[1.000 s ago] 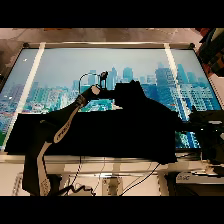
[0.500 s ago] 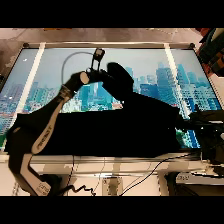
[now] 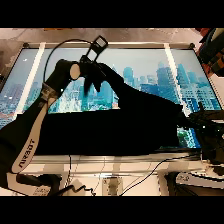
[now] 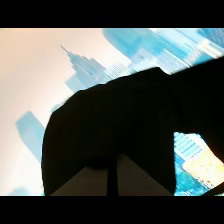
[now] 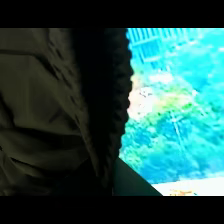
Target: Fold the clothes and pants, and hang the long-sleeved shirts on hangers.
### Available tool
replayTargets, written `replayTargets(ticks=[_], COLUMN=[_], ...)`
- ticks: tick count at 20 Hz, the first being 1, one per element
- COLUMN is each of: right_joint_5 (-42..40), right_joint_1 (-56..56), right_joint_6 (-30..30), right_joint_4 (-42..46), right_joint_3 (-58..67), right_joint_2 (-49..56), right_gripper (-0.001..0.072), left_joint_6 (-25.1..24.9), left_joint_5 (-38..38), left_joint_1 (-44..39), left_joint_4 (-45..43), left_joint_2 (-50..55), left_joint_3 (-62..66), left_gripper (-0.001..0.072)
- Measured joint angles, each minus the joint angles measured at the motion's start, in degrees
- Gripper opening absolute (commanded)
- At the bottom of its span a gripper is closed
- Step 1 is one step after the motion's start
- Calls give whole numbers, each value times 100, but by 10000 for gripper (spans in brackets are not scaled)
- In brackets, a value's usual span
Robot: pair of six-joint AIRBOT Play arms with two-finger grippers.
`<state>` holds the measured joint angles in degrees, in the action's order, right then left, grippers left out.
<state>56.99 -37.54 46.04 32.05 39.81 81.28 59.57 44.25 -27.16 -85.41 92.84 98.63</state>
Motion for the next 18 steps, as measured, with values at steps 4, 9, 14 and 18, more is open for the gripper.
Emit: replayTargets(ticks=[4,9,14,18], right_joint_5=[57,79,92,98], right_joint_1=[0,0,0,0], right_joint_6=[68,90,94,98], right_joint_4=[-13,-11,-7,-4], right_joint_3=[0,0,0,0], right_joint_2=[-11,-11,-11,-11], right_gripper=[25,25,25,25], left_joint_6=[-372,-1687,-1071,575], left_joint_5=[254,372,-295,-448], left_joint_1=[-459,-831,-767,-461], left_joint_4=[-96,-160,-122,-109], left_joint_2=[407,651,811,861], left_joint_3=[-7,-7,-7,-7], left_gripper=[13,14,702,536])
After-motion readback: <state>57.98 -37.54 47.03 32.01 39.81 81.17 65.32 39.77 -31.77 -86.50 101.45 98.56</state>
